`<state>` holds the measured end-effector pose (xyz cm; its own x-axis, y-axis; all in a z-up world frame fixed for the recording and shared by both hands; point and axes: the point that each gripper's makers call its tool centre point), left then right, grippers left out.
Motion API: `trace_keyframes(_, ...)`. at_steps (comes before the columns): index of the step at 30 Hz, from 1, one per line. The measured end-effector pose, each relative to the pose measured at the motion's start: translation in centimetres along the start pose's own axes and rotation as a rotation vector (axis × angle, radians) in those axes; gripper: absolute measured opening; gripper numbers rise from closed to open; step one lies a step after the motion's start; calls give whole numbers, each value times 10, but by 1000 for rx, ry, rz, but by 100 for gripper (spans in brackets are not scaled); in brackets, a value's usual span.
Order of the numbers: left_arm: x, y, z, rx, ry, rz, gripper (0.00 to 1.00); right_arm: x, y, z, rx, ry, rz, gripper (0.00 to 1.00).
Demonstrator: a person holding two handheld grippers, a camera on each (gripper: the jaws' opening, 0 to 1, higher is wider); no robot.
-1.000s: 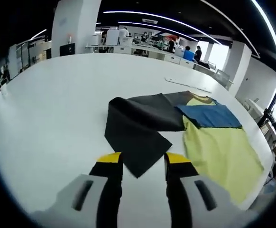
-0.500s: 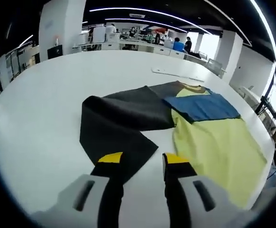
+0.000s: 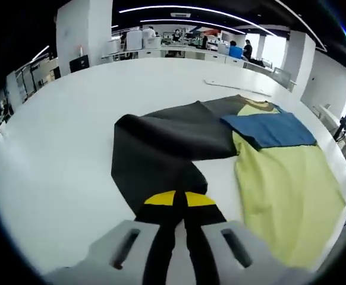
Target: Fold the garment on the visible template until the final outline fits inside the template.
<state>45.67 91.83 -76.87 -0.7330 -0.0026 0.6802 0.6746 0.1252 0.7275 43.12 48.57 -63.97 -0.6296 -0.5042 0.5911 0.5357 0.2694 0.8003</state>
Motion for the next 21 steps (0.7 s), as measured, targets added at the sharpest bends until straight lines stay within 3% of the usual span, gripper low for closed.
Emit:
trace_keyframes(11,35,-11,37,6,16,16,0,-3,4,9,-1,19,-9,96)
trace_keyframes(21,51,-7,63,-122,1,35,0,-3,8,17,21,38,1,96)
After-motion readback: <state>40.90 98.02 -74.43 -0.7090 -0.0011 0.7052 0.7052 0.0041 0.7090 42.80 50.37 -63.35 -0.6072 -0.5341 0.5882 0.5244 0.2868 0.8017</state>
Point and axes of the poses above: the point that each gripper's makers call its tool centre point, and the gripper's own axes: x roughly backward along the fingers, z roughly to its left, y roughly out of its top, and after that the axes turned 1 degree about x, right-handed
